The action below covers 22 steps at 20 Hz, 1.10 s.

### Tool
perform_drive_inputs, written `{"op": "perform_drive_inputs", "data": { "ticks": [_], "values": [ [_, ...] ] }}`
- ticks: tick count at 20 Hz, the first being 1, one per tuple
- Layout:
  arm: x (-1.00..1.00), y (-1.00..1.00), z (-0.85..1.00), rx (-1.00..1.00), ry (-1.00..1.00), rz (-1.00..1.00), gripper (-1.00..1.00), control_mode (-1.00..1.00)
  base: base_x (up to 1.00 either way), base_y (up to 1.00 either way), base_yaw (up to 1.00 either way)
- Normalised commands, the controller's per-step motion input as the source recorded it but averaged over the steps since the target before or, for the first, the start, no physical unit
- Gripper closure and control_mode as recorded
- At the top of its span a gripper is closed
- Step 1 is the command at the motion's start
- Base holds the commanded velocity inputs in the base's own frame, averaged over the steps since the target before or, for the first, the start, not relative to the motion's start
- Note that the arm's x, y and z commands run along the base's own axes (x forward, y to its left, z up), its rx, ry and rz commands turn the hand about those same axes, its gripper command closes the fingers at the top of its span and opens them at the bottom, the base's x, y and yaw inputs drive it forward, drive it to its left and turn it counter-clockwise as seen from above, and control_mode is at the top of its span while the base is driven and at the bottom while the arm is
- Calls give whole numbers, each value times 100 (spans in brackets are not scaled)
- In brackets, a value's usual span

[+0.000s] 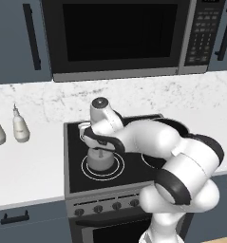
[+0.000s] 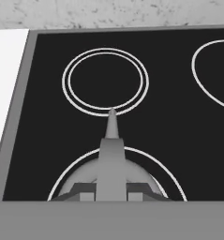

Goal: Pick the kettle from the counter and place it on a stove burner. Then turn the burner on.

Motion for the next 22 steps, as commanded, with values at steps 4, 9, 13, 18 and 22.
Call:
{"op": "perform_drive_inputs", "data": {
  "ticks": [4, 9, 13, 18, 22],
  "values": [
    [3, 0, -3, 0, 0, 0, 100, -100, 0, 0, 0],
    [0, 0, 0, 0, 0, 0, -100, -100, 0, 0, 0],
    [0, 0, 0, 0, 0, 0, -100, -100, 0, 0, 0],
    [0, 0, 1, 0, 0, 0, -100, -100, 0, 0, 0],
    [-32, 0, 26, 0, -10, 0, -100, -100, 0, 0, 0]
  ]
}}
